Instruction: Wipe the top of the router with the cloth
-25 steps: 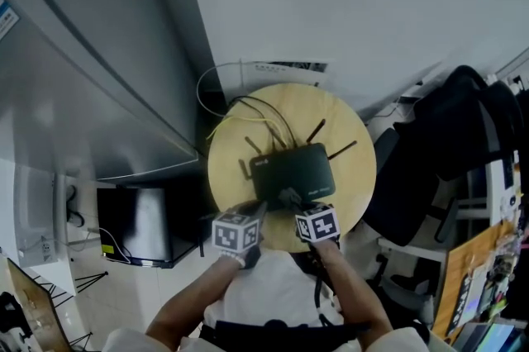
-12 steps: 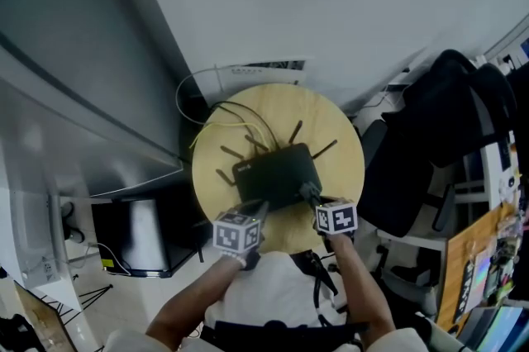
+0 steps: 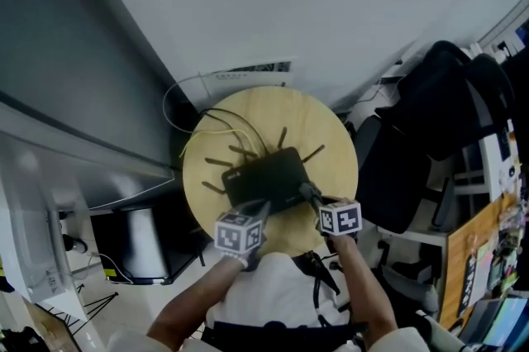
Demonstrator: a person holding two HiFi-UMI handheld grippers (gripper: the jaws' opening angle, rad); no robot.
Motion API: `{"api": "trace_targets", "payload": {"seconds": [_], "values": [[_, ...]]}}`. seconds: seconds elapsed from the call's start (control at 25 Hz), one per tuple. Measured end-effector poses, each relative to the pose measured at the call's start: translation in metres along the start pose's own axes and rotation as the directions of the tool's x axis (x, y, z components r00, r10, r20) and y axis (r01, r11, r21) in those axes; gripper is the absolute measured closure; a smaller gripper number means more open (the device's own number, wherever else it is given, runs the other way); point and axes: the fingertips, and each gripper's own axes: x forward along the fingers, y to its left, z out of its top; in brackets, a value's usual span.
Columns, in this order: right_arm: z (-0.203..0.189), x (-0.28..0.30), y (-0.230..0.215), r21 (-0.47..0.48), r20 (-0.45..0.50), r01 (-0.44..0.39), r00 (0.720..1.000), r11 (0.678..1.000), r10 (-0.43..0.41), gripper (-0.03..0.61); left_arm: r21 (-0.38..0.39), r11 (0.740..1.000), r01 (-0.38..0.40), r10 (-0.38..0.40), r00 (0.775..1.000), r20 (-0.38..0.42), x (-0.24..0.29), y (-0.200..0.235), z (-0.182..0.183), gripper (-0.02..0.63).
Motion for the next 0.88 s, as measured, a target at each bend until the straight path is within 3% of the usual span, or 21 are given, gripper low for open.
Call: {"api": "trace_targets", "payload": {"seconds": [0.2,0.4,0.64,0.88], "values": [[0.032,-0.018,-0.024,0.028,0.067,0.014,0.998,1.000,-0.016,0.541,0.005,0.999,0.038,-0.038,0.999,0.000,0.011,-0.015,0.012,0.615],[0.035,0.001,-0.050,-0.023,-0.008,0.023,1.000,0.999,-0.023,0.541,0.018,0.998,0.060,-0.060,0.998,-0.008,0.020,-0.030,0.021,0.615],[0.046,0.035,-0.032,-0.153,-0.079,-0.090,0.994,0.984,0.078,0.541,0.014,0.999,0.041,-0.041,0.999,-0.006,0.017,-0.023,0.019,0.615],[0.058,0.050,-0.021,-0.193,-0.105,-0.152,0.985,0.969,0.134,0.541,-0.017,1.000,0.000,0.000,1.000,-0.011,0.012,-0.008,0.014,0.615]]}}
